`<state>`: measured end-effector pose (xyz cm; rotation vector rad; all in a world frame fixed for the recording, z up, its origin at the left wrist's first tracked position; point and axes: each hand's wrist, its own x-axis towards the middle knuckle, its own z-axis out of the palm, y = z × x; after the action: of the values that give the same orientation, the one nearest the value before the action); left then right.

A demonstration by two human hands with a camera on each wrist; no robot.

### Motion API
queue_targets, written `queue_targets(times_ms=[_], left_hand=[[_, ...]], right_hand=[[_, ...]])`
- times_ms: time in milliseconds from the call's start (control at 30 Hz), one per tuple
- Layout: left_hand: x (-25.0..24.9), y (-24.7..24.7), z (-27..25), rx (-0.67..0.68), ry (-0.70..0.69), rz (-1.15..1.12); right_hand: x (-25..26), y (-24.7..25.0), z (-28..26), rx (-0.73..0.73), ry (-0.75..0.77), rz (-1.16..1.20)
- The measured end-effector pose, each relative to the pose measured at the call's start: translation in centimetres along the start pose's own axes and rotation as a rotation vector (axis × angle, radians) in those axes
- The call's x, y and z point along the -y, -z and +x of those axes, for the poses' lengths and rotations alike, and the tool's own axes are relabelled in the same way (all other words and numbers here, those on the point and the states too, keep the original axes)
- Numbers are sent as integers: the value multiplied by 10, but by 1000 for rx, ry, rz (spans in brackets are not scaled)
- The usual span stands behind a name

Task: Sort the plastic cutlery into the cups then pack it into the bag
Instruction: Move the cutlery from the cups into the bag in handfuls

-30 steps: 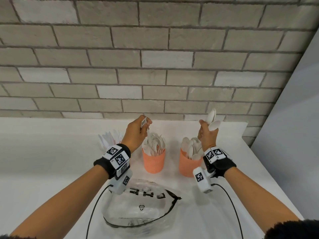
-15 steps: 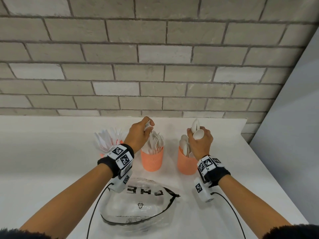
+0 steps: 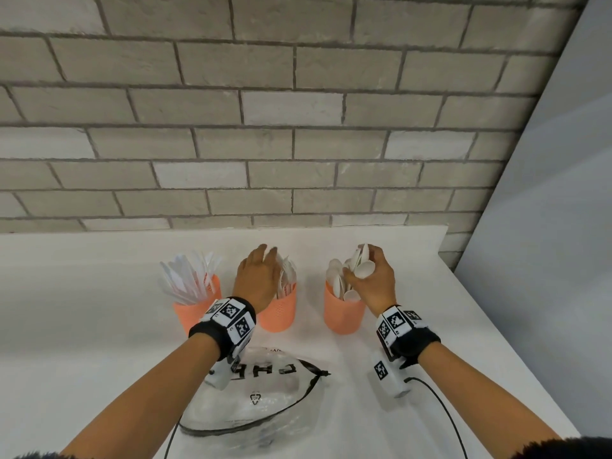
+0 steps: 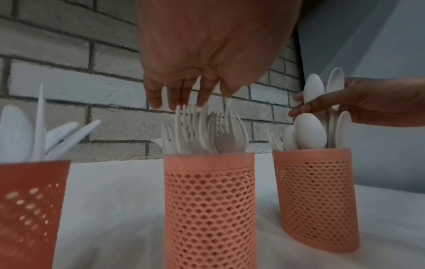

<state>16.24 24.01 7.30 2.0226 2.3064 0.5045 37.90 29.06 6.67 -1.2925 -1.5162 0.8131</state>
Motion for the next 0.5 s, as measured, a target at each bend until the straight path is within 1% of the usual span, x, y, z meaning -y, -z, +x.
queue_targets(times_ms=[100, 167, 200, 267, 333, 400, 467, 500], left_hand=[[0, -4, -2, -13, 163, -155], [-1, -9, -4, 13, 247, -262], [-1, -12, -4, 29, 257, -285], [-4, -17, -4, 48, 214, -259], [-9, -20, -2, 48, 138, -220], [-16, -20, 0, 80, 81, -150], [-21, -19, 0, 105, 77, -40], [-22, -18, 1, 95, 95, -18]], right_hand=[[9, 3, -1, 25, 131, -4], [13, 4, 0, 54, 220, -104], [14, 5, 1, 71, 269, -184], [14, 4, 2, 116, 319, -327], [10, 4, 1, 162, 320, -419], [8, 4, -2, 208, 313, -496], [8, 5, -4, 224, 324, -530], [8, 6, -3, 211, 335, -526]])
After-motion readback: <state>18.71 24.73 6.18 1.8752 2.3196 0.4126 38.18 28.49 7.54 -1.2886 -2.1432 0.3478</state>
